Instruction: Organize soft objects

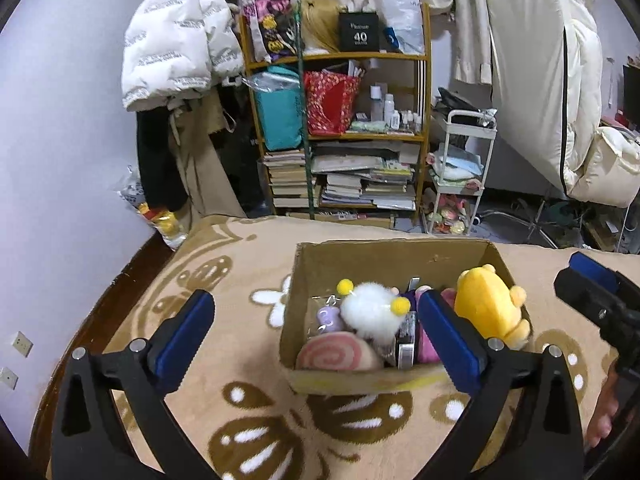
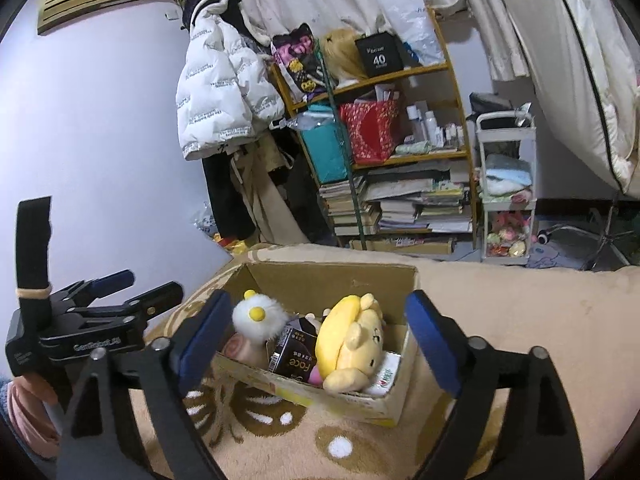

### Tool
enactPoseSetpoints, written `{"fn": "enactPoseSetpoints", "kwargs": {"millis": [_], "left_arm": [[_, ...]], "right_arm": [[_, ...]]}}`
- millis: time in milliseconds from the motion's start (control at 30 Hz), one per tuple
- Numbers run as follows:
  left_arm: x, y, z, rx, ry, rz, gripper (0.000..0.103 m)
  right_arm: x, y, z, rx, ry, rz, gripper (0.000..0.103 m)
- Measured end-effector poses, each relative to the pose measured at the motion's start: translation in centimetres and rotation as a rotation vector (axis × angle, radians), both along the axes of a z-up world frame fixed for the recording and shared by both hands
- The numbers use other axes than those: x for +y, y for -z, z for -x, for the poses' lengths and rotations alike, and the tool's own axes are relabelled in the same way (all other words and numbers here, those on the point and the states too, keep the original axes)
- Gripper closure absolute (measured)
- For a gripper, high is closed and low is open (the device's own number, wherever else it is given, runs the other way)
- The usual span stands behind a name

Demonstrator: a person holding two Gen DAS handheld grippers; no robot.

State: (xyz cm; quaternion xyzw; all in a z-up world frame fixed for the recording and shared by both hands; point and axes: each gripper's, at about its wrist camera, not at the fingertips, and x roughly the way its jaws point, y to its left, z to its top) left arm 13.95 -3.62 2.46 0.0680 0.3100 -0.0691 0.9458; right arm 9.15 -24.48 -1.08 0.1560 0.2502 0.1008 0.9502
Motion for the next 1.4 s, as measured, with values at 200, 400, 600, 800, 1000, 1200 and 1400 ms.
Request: {"fn": "enactPoseSetpoints", "kwargs": {"millis": [200,400,600,800,1000,1200,1400], "left_arm": [[0.4,-1.4,4.5,-0.068,-0.023,-0.036,0.001],[1.0,-2.6,8.9,-0.111,-0.037,-0.021,0.001],[1.4,-3.3,12.4,-0.154,-0.052,-0.029,0.001],[1.5,-3.0,14.8,-0.185,-0.018,-0.014,0.001],[1.6,-2.0,16.1,-0.191,-0.014,-0.037,0.000],[2.0,-0.5,16.4,-0.222,-0.013,-0.036,0.001],[2.5,0.2,15.4,-0.190,-0.015,0.003,0.001]], "right_arm": [[-0.5,-1.5,2.8,-0.025,0.016,0.015,0.000],[-0.6,-3.0,5.8,-0.047,0.026,0.040,0.000],[-0.4,-3.8,8.6,-0.063,0.038,0.060,0.000],[-0.6,-4.2,10.6,-0.066,0.060,0.069,0.000],[-0.5,-4.0,11.6,-0.064,0.068,0.083,0.000],[-1.0,-2.6,12.3,-0.028,0.086,0.081,0.000],[-0.8,-2.0,11.7,-0.007,0.091,0.111,0.000]]}}
